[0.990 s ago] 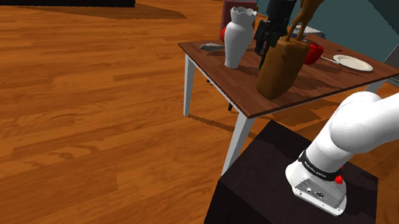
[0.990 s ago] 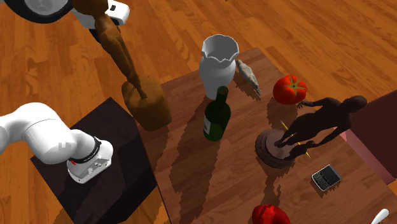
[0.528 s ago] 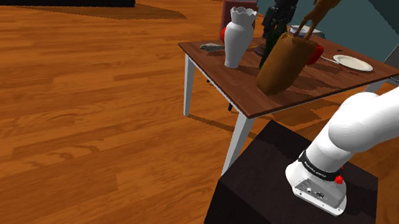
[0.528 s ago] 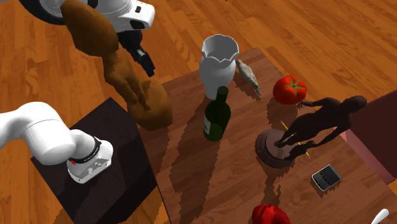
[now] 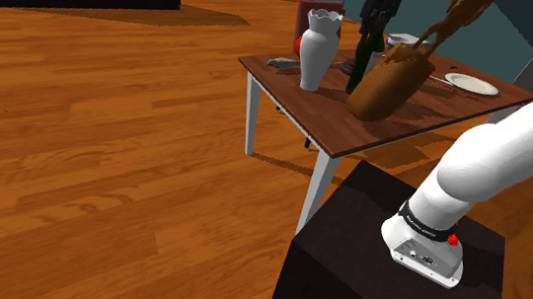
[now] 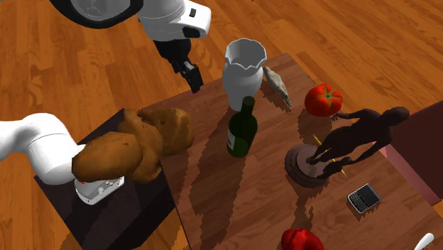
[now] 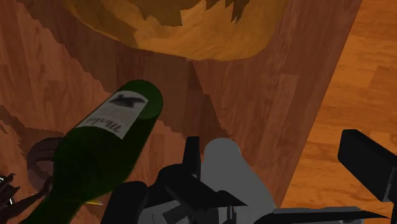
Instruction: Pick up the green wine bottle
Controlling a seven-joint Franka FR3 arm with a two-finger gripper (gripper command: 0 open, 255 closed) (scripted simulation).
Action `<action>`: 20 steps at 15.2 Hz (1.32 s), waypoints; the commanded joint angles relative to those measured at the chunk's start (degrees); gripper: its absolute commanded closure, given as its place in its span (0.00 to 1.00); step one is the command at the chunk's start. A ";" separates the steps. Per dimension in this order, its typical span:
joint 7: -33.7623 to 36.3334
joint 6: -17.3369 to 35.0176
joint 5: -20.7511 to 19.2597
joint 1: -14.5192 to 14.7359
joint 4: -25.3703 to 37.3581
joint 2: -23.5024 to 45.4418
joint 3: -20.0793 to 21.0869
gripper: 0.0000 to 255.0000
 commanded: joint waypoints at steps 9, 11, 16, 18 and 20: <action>-13.43 -4.21 6.47 -3.08 22.39 17.90 -11.17 0.00; -16.41 -5.82 9.17 -4.44 28.04 22.50 -13.33 0.00; -19.89 -6.62 12.76 -6.88 33.40 27.99 -15.36 0.00; -19.72 -4.83 12.34 -6.63 31.04 27.29 -15.22 0.00; -19.57 -3.08 11.98 -6.42 28.77 26.66 -15.10 0.00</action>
